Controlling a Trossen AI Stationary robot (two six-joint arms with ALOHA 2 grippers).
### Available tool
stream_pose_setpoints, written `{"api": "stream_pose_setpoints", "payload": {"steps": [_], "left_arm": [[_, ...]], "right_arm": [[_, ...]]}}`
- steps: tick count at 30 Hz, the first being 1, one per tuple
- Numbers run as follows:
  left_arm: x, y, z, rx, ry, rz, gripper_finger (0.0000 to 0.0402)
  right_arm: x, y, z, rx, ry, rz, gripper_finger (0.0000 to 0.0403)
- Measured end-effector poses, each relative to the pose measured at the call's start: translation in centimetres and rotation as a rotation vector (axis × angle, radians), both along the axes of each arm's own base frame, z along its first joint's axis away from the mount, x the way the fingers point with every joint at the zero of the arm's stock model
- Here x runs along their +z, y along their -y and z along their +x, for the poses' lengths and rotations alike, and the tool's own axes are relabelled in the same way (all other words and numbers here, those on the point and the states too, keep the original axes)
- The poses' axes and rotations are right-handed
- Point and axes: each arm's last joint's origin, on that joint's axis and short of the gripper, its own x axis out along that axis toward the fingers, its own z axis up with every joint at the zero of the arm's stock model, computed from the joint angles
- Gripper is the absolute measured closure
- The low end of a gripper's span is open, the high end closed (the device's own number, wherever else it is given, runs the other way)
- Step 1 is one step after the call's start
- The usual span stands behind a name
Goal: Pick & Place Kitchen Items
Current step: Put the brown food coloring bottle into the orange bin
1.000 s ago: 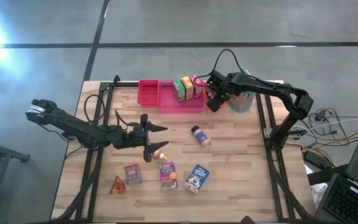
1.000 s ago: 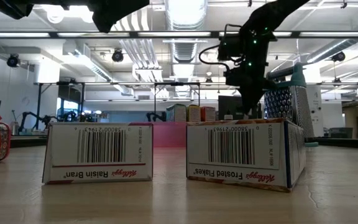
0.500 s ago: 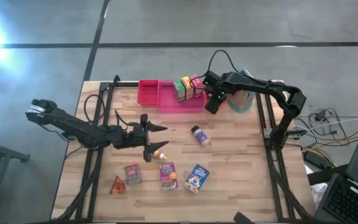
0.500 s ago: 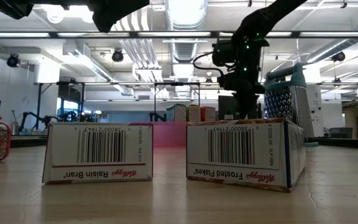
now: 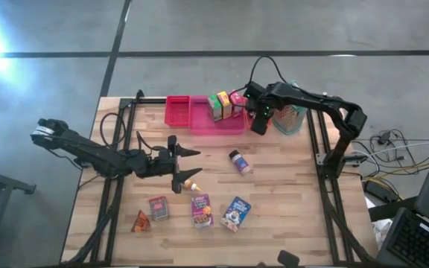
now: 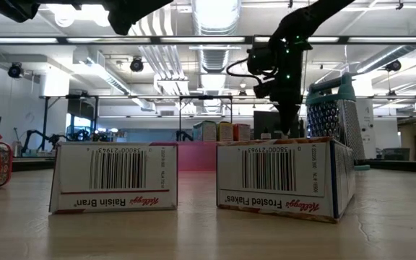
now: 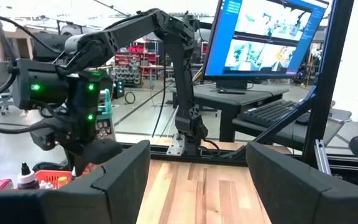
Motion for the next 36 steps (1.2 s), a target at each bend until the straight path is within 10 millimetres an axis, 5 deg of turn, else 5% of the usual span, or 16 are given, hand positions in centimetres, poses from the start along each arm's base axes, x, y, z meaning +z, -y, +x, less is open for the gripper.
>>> {"api": "stream_pose_setpoints", "payload": {"steps": [11, 36], "left_arm": [[0.0, -0.2, 0.0, 0.008, 0.0, 0.012, 0.0129], [0.1, -0.7, 0.1, 0.033, 0.001, 0.029, 0.0129]], "right_arm": [[-2.3, 0.8, 0.0, 0.118, -0.141, 0.014, 0.0343], [-3.8, 1.7, -0.6, 0.236, -0.11, 0.031, 0.0344]]}}
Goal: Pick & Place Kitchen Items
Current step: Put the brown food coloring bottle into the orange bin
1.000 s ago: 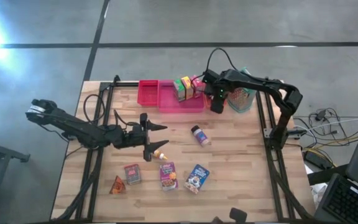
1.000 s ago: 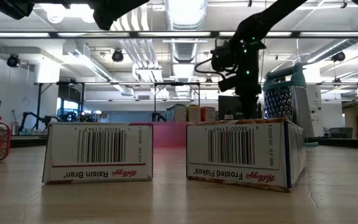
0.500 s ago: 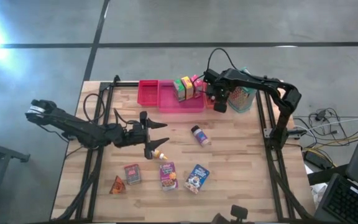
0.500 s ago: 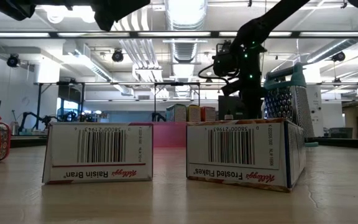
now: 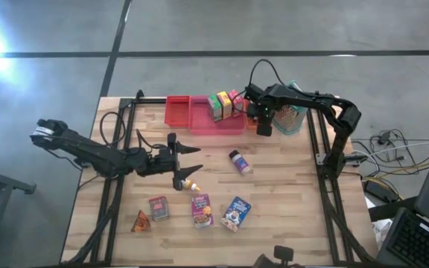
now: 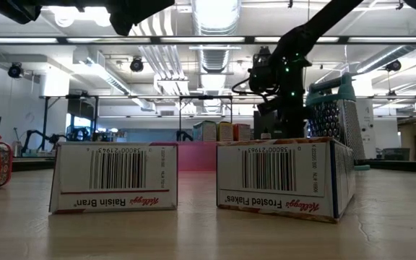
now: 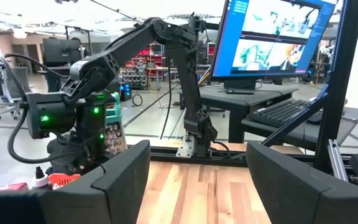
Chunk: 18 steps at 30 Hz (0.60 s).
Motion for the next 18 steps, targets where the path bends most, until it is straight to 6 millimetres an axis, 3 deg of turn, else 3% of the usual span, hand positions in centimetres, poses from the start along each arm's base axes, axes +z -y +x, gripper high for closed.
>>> {"api": "stream_pose_setpoints", "payload": {"steps": [18], "left_arm": [[0.0, -0.1, 0.0, 0.003, -0.001, 0.0, 0.0129]], "right_arm": [[-1.6, 0.4, -1.0, 0.004, 0.015, 0.03, 0.0344]]}}
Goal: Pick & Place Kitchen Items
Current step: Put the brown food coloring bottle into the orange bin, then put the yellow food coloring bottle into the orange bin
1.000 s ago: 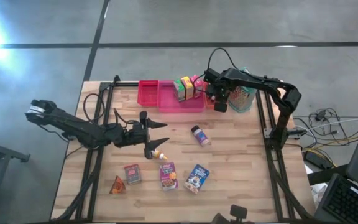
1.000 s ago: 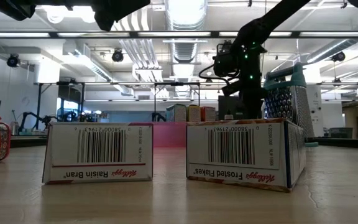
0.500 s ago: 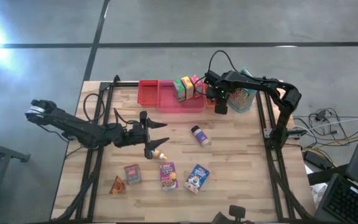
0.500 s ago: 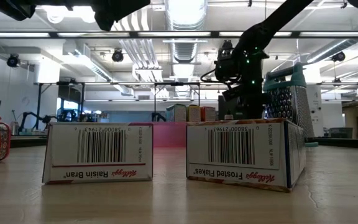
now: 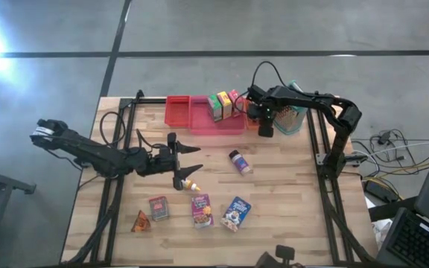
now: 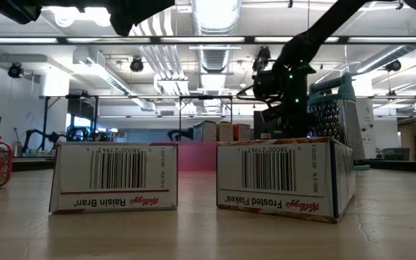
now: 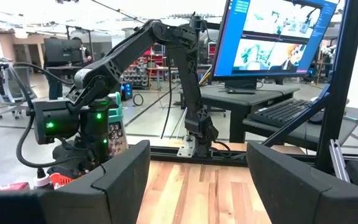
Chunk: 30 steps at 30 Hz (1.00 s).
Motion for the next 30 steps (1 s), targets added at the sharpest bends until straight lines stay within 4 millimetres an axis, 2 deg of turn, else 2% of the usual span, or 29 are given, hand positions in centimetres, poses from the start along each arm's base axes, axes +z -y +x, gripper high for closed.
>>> {"api": "stream_pose_setpoints", "payload": {"steps": [8, 23, 30], "left_arm": [[0.02, 0.0, 0.0, 0.0, 0.002, -0.001, 0.0129], [0.01, -0.02, 0.0, 0.001, 0.001, 0.0, 0.0129], [-0.01, -0.07, 0.02, 0.003, -0.001, 0.001, 0.0129]], "right_arm": [[-0.39, 0.16, -0.21, -0.002, 0.006, -0.007, 0.0339], [-0.38, 0.15, -0.1, -0.042, 0.017, -0.012, 0.0273], [0.23, -0.2, 0.12, -0.025, 0.025, -0.019, 0.0249]]}}
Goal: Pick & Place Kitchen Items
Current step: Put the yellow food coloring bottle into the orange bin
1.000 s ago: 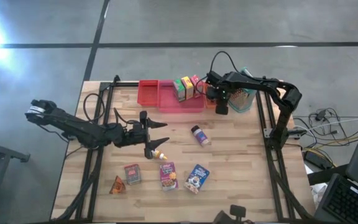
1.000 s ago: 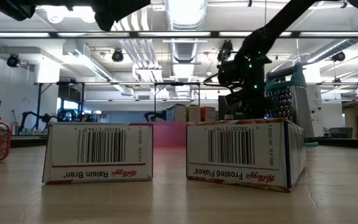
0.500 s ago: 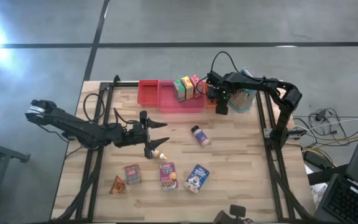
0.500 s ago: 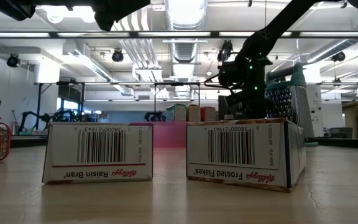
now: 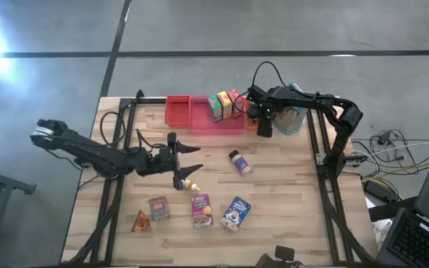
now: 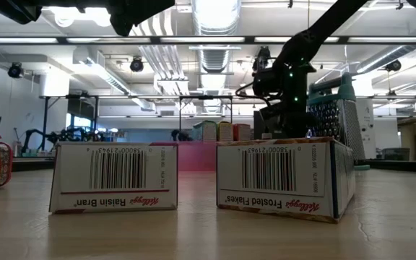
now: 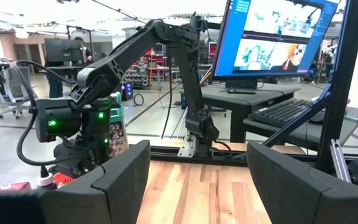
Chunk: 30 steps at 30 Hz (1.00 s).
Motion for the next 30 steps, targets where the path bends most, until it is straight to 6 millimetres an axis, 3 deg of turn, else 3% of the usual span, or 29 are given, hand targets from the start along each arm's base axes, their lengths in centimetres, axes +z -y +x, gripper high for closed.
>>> {"api": "stream_pose_setpoints", "payload": {"steps": [10, 21, 30], "left_arm": [[0.0, 0.0, 0.0, 0.002, -0.002, 0.002, 0.0129], [0.0, -0.1, 0.0, 0.007, -0.004, 0.016, 0.0129], [-0.7, -0.2, 0.1, 0.015, -0.073, 0.027, 0.0129]], "right_arm": [[1.3, 0.2, 0.3, -0.013, 0.001, 0.001, 0.023], [4.0, -0.6, 0.1, -0.038, -0.028, 0.028, 0.0264], [8.6, -3.6, -0.4, -0.044, 0.083, -0.041, 0.0287]]}}
